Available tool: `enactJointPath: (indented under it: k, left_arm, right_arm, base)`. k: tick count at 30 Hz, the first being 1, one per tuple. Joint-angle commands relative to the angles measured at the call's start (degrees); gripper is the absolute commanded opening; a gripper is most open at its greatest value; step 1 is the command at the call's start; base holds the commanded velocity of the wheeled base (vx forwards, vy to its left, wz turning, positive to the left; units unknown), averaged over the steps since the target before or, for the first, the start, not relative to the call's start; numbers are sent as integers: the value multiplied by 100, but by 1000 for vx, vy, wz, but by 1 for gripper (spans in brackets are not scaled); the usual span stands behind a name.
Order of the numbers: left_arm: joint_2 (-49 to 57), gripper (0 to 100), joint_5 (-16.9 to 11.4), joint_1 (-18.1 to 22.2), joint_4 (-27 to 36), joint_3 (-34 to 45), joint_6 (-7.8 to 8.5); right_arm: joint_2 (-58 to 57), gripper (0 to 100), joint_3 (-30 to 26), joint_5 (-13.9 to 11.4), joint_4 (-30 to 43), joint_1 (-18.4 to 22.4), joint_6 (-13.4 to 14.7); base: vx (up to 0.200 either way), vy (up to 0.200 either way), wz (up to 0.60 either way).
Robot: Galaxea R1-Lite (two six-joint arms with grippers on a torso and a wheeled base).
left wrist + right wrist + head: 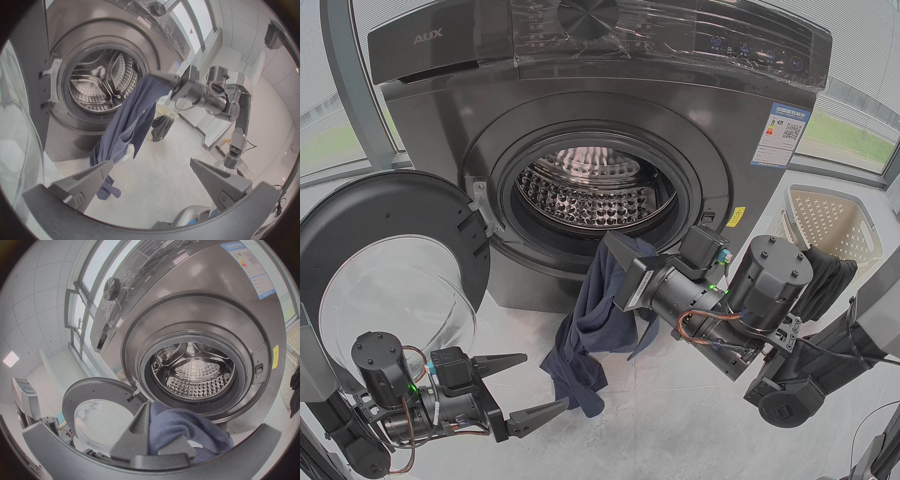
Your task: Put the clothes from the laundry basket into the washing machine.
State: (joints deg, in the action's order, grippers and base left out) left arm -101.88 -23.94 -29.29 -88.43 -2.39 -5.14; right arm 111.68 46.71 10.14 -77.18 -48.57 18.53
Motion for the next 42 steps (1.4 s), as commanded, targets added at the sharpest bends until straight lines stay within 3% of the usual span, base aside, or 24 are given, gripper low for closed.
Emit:
enactJointPath:
  k: [1,7,15,25,32,38,42]
  left_arm:
    - [-579,100,-14,-68,-8,-69,31]
    - [-1045,100,-67,-41,-8,-508,-57]
    - [-1704,100,-75,-147,-8,-1079,-57]
    - [-2460,100,91,-76,-8,-2143,-74]
    - [-2469,100,179,126,-8,-2152,-39]
    - [-2310,100,153,548,-8,-2169,-13]
    - [-2346,100,91,468,-8,-2275,-39]
  right_arm:
    - [-41,0,57,5,10,-21,28]
    - [-23,0,31,14,-52,-100,28]
    - [-14,0,31,58,-69,-144,28]
    - [-67,0,-31,76,-87,-259,28]
    - [-146,0,-127,76,-157,-276,10]
    - [-199,0,-242,76,-166,-267,10]
    - [-190,0,-233,76,-157,-267,2]
  base:
    - [0,0,0]
    - [0,0,0]
    - [0,0,0]
    - [0,0,0]
    - [0,0,0]
    - [0,0,0]
    - [0,0,0]
